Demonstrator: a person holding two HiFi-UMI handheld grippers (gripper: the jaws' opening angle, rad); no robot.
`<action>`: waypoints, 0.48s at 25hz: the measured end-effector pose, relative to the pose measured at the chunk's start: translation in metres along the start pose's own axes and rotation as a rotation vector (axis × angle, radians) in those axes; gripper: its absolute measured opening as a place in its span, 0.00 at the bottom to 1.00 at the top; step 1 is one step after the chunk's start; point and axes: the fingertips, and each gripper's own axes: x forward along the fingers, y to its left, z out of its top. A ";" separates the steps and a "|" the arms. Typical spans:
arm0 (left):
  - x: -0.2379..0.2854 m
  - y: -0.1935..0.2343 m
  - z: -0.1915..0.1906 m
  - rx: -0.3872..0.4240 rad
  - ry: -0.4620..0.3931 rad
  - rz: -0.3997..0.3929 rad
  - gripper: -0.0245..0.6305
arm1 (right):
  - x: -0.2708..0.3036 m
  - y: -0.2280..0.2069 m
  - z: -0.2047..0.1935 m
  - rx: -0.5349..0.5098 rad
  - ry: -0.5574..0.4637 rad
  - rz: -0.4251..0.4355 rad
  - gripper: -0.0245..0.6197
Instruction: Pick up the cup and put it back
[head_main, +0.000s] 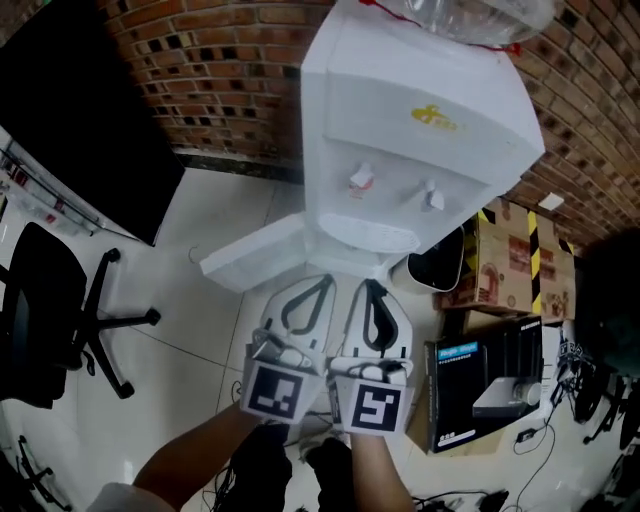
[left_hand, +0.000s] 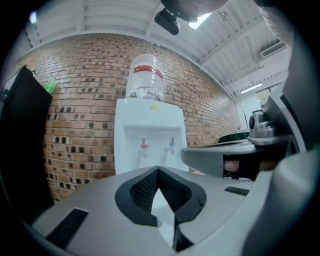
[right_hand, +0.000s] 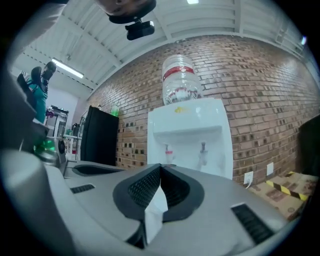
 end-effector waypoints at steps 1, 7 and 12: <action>-0.004 0.002 0.016 -0.008 0.005 0.009 0.03 | -0.005 0.002 0.018 -0.009 0.003 0.004 0.05; -0.020 0.000 0.133 0.014 -0.021 0.029 0.03 | -0.035 0.007 0.130 -0.029 -0.016 0.048 0.05; -0.038 -0.013 0.223 -0.060 -0.041 0.051 0.03 | -0.072 0.007 0.219 -0.059 -0.020 0.080 0.05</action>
